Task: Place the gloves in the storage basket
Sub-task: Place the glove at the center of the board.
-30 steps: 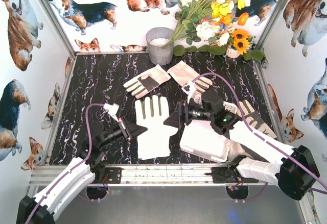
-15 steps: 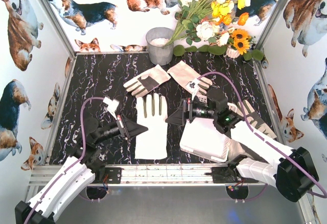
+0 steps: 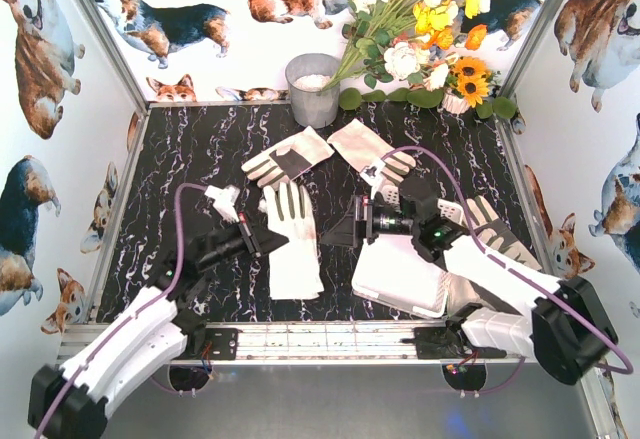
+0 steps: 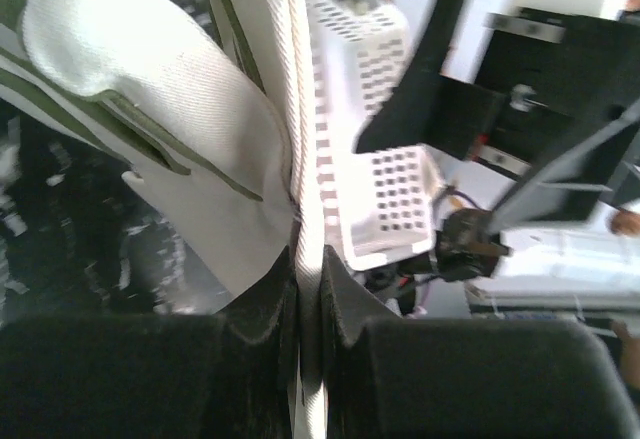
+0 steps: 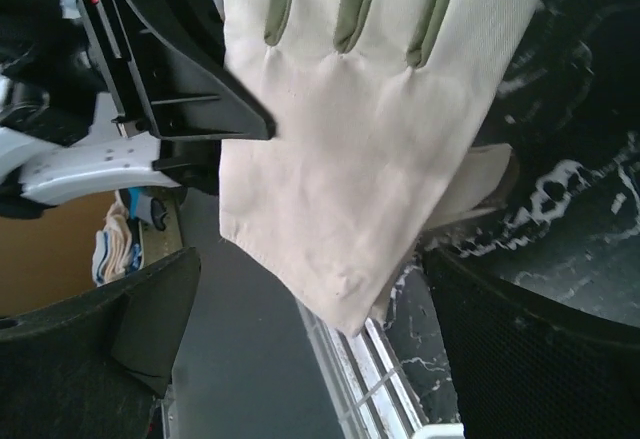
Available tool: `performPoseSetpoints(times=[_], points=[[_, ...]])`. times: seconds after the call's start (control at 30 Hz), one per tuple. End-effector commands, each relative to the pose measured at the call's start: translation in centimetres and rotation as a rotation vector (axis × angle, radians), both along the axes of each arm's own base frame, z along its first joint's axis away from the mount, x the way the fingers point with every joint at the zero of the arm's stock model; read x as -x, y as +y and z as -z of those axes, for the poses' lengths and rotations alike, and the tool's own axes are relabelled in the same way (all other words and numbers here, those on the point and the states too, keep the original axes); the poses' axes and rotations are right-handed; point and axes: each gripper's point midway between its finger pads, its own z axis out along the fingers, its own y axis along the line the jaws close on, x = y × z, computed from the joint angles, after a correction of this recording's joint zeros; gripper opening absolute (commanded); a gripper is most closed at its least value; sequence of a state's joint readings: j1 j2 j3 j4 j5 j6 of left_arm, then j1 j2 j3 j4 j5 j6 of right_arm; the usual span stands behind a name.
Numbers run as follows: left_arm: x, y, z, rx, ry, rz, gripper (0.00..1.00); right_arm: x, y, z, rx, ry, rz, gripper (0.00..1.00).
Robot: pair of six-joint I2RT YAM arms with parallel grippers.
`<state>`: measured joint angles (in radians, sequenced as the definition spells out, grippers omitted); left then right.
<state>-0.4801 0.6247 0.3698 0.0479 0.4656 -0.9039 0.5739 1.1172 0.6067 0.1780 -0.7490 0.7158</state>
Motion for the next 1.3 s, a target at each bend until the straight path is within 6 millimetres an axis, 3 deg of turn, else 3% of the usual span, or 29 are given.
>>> performPoseSetpoints(times=[0.0,0.13,0.23,0.37,0.63,0.97,1.1,1.27], points=[[-2.1,1.4,5.4,-0.147,0.141,-0.125,0.0,-1.6,0.0,2.7,0.104,0.099,0.095,0.96],[-2.2,3.8,11.5,-0.368,0.304,-0.208,0.0,-2.1,0.3,5.0,0.216,0.178,0.148,0.89],[-2.0,4.4,13.2,-0.428,0.351,-0.218,0.0,-1.5,1.5,5.8,0.26,0.21,0.157,0.84],[-1.8,5.5,14.1,-0.478,0.376,-0.26,0.0,-0.9,3.6,8.0,0.33,0.279,0.15,0.77],[-0.7,5.9,15.3,-0.431,0.405,-0.285,0.13,0.4,6.3,11.4,0.433,0.357,0.09,0.7],[-0.4,5.6,15.7,-0.353,0.41,-0.301,0.17,1.9,5.7,14.5,0.536,0.415,0.106,0.65],[-0.3,5.6,15.7,-0.352,0.417,-0.299,0.24,2.5,6.1,15.2,0.523,0.448,0.088,0.65],[-0.3,5.9,16.2,-0.362,0.426,-0.317,0.31,2.8,7.0,15.6,0.502,0.47,0.065,0.56]])
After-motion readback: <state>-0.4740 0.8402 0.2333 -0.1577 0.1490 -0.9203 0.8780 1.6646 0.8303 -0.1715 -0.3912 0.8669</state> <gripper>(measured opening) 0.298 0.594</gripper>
